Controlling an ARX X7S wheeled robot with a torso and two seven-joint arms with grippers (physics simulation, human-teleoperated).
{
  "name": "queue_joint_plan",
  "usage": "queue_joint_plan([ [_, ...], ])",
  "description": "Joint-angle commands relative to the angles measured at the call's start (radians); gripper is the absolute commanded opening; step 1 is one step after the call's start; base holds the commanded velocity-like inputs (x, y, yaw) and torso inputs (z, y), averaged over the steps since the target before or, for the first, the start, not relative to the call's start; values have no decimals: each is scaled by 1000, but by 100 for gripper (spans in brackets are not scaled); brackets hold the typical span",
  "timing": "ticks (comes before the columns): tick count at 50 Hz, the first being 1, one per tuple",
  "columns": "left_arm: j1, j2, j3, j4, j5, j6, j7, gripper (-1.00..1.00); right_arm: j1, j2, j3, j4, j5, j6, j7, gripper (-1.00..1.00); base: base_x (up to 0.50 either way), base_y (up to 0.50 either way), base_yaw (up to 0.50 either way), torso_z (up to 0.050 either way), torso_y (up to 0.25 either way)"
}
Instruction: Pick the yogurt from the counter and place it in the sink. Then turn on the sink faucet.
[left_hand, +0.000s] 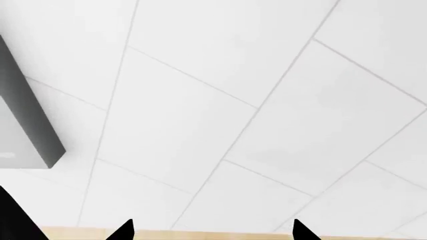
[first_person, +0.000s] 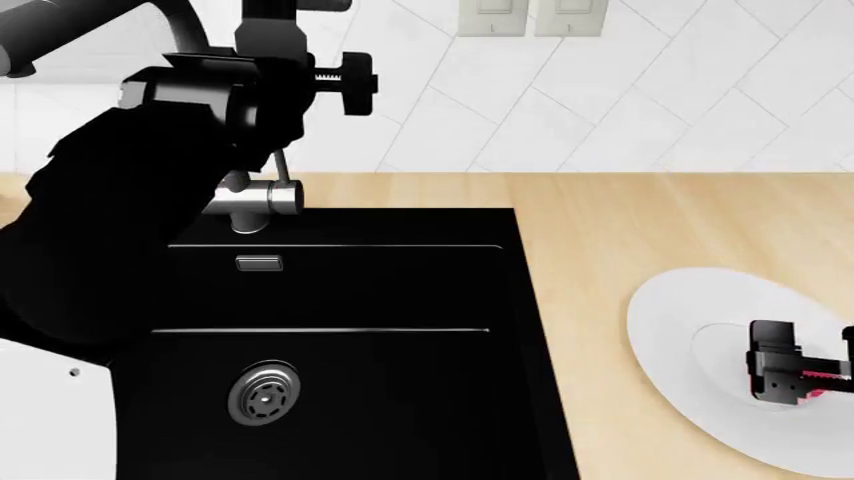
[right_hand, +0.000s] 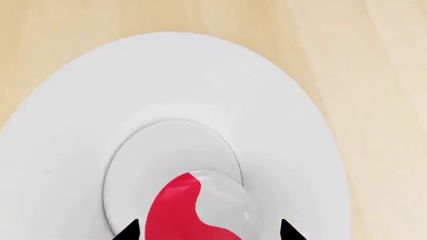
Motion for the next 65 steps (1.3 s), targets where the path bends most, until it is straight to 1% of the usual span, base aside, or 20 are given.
queue_joint_plan([
  [1,5,0,13,0,-11,3,1,100,-38,-9,-13,2,-29,-27,-48,100,0,0,0,0,0],
  [8,5,0,11,0,-11,2,1,100,-46,-6,-13,5,-36,-31,-64,100,0,0,0,0,0],
  [21,12,0,56,0,-52,10,6,100,-92,-6,-29,13,-68,-76,-109,100,0,0,0,0,0],
  [26,12,0,48,0,-45,10,6,100,-92,-9,-28,7,-80,-72,-112,100,0,0,0,0,0],
  [27,12,0,47,0,-45,9,7,100,-92,-7,-26,1,-90,-77,-110,-100,0,0,0,0,0],
  [30,14,0,50,0,-47,9,6,100,-85,-2,-22,-24,-103,-62,-115,-100,0,0,0,0,0],
  [36,11,0,57,0,-53,8,8,100,17,15,39,-82,-71,31,-75,-100,0,0,0,0,0],
  [39,9,0,72,0,-67,9,10,100,95,14,80,-104,-7,106,-26,-100,0,0,0,0,0],
  [43,7,0,109,0,-105,13,16,100,204,-18,115,-89,110,206,81,-100,0,0,0,0,0],
  [47,5,0,134,0,-130,15,20,100,265,-68,118,-75,192,241,160,-100,0,0,0,0,0],
  [51,7,0,146,0,-143,18,23,100,312,-144,112,-43,248,263,204,-100,0,0,0,0,0],
  [54,8,0,153,0,-150,18,25,100,336,-253,100,24,244,279,210,-100,0,0,0,0,0],
  [55,8,0,152,0,-150,18,25,100,340,-272,102,35,237,286,202,-100,0,0,0,0,0],
  [59,7,0,124,0,-124,15,21,100,364,-427,124,128,176,305,138,-100,0,0,0,0,0],
  [60,8,0,113,0,-114,14,19,100,365,-483,133,159,141,316,103,-100,0,0,0,0,0],
  [61,8,0,106,0,-106,14,18,100,367,-505,133,176,134,317,93,-100,0,0,0,0,0],
  [63,6,0,90,0,-91,10,17,100,375,-600,127,236,86,345,52,-100,0,0,0,0,0],
  [65,5,0,88,0,-89,10,17,100,385,-661,121,270,64,358,32,-100,0,0,0,0,0],
])
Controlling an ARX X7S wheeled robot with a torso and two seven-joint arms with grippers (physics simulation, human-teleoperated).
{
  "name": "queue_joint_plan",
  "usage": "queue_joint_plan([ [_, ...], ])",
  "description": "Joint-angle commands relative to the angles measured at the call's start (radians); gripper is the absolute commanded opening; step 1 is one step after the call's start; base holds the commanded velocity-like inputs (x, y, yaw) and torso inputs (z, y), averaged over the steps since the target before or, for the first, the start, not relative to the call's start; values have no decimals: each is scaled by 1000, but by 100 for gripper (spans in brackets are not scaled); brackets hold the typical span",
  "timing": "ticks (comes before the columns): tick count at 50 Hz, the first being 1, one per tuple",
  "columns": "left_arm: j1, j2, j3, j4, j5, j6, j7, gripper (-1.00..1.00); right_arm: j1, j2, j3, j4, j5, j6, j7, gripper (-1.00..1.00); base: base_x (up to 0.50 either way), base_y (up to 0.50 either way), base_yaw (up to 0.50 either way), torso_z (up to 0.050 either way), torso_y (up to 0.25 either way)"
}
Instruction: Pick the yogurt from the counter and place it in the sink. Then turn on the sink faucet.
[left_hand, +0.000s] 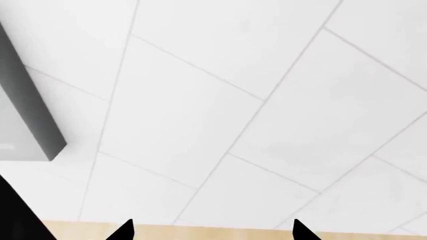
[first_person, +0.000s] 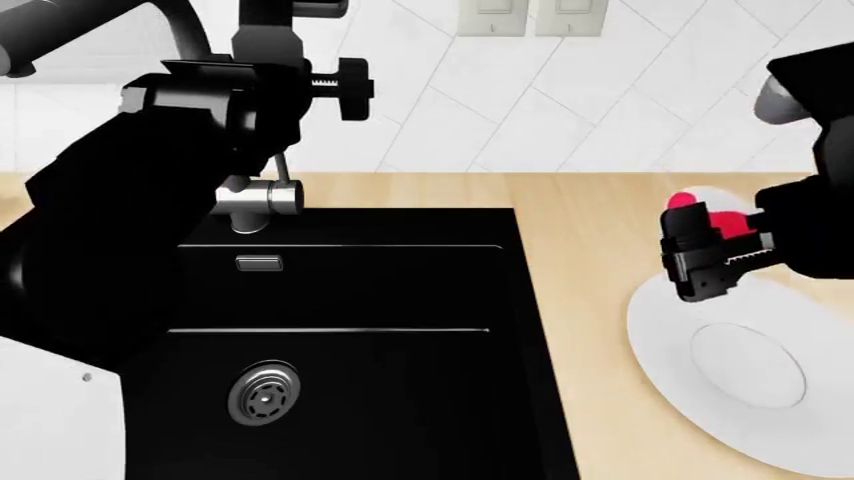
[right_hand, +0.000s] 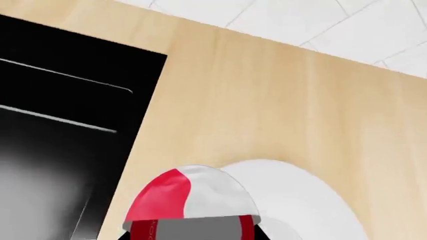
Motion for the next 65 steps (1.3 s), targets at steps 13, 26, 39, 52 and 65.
queue_joint_plan([
  [13,-10,0,-29,0,25,-6,0,100,77,-534,48,204,-166,85,-187,-100,0,0,0,0,0],
  [26,-7,0,-45,0,35,-7,0,100,-46,-649,62,190,-319,50,-345,-100,0,0,0,0,0],
  [39,-8,0,-24,0,11,-4,7,100,-209,-770,28,228,-548,-37,-574,-100,0,0,0,0,0],
  [52,-3,0,-5,0,-3,-1,13,100,-342,-931,-118,390,-781,-118,-775,-100,0,0,0,0,0],
  [65,2,0,54,0,-58,4,20,100,-405,-1025,-247,541,-935,-255,-1018,-100,0,0,0,0,0],
])
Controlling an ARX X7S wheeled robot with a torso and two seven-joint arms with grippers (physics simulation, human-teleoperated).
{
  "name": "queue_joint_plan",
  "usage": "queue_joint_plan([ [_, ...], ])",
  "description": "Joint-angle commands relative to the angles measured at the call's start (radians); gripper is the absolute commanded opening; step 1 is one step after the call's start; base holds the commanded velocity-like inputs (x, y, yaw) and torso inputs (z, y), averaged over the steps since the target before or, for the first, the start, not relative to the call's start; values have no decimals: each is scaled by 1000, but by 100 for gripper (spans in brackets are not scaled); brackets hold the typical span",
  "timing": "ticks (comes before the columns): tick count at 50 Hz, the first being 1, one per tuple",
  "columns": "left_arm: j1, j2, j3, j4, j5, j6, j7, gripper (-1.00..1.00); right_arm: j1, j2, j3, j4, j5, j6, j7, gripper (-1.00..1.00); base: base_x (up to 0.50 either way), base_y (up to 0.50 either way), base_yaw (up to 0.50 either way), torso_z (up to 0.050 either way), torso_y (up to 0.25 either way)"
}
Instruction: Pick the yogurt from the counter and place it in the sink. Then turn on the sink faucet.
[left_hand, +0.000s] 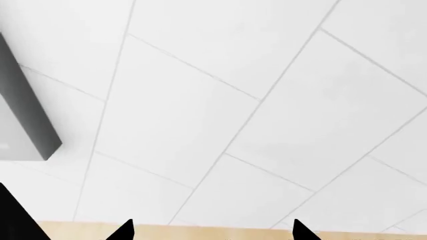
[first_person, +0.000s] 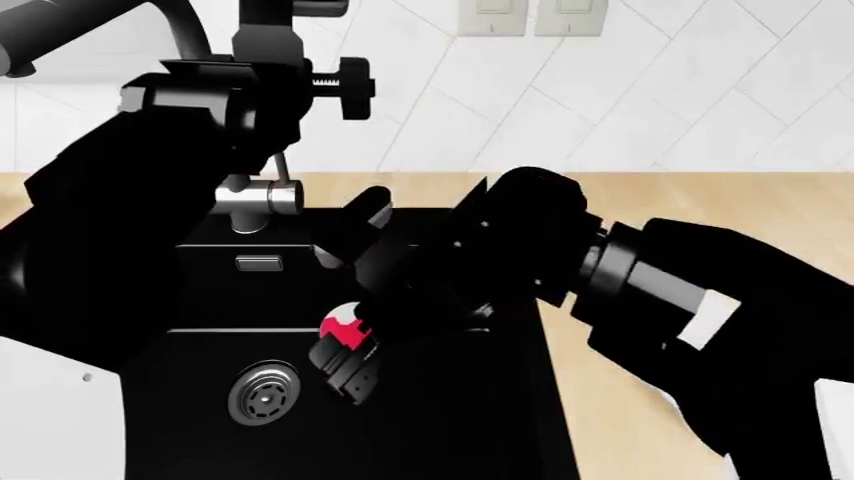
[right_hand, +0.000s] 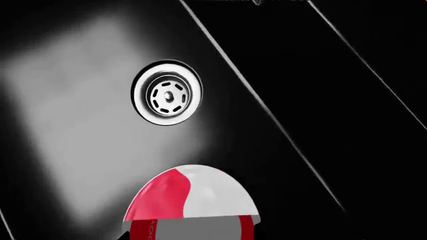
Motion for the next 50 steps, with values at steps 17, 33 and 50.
queue_joint_plan([
  [17,11,0,-3,0,4,1,0,100,-215,-84,-129,154,-337,-75,-280,-100,0,0,0,0,0],
  [33,18,0,-21,0,20,3,-4,100,-253,-84,-121,142,-390,-48,-300,-100,0,0,0,0,0],
  [50,24,0,44,0,-48,9,7,100,-298,-84,-119,156,-478,-51,-326,100,0,0,0,0,0],
])
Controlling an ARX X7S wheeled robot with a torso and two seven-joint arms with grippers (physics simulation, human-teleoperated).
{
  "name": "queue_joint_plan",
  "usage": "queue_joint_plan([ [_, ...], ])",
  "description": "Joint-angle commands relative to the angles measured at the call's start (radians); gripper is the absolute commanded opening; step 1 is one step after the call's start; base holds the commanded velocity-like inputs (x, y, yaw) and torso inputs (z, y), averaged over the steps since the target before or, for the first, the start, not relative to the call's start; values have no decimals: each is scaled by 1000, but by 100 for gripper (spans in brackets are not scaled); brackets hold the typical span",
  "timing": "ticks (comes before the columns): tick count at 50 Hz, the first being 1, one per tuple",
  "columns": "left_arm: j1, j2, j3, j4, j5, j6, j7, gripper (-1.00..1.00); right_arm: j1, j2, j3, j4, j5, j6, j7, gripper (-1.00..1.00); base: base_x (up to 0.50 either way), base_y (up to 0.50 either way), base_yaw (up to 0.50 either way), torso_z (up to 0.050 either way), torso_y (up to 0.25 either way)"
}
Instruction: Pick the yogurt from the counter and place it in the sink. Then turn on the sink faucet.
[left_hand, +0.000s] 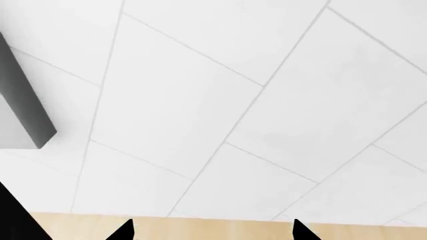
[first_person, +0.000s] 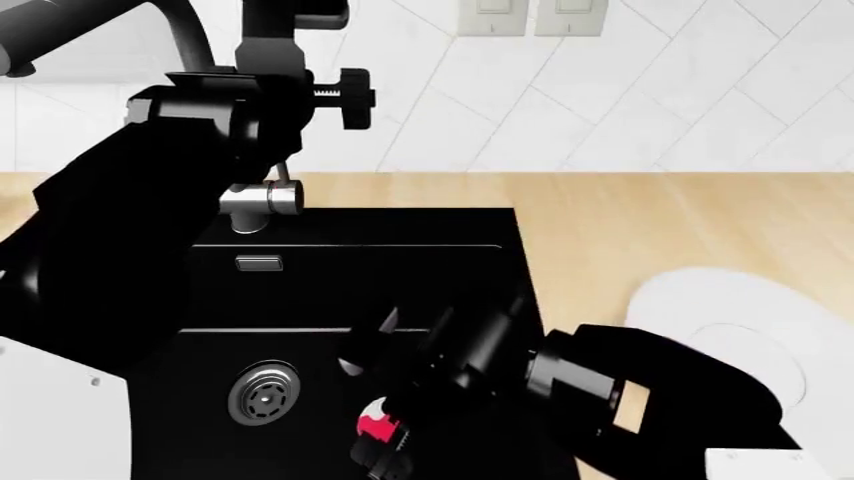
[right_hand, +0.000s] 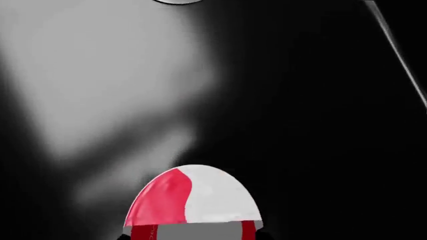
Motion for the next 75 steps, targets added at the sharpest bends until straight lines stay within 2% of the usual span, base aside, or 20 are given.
queue_joint_plan([
  [1,2,0,37,0,-38,3,6,100,-18,0,2,4,-63,-8,-29,100,0,0,0,0,0],
  [11,-5,0,52,0,-50,-1,11,100,50,0,2,-15,-8,-21,-14,100,0,0,0,0,0],
  [19,-5,0,111,0,-107,6,19,100,260,9,47,-110,133,32,54,100,0,0,0,0,0],
  [28,-3,0,98,0,-95,7,14,100,379,154,197,-274,284,97,165,100,0,0,0,0,0],
  [36,-2,0,116,0,-114,9,19,100,417,219,235,-316,343,137,224,100,0,0,0,0,0],
  [42,-1,0,175,0,-174,14,30,100,493,344,298,-419,476,222,338,100,0,0,0,0,0],
  [49,-7,0,178,0,-175,13,26,100,597,491,352,-508,644,296,508,100,0,0,0,0,0],
  [57,-10,0,106,0,-105,7,14,100,696,591,411,-514,779,291,606,100,0,0,0,0,0],
  [60,-6,0,98,0,-97,7,13,100,740,605,400,-406,844,243,755,100,0,0,0,0,0],
  [63,-8,0,93,0,-93,6,13,100,777,604,390,-351,822,224,823,100,0,0,0,0,0],
  [75,-1,0,107,0,-108,11,14,100,757,598,386,-354,797,190,842,100,0,0,0,0,0],
])
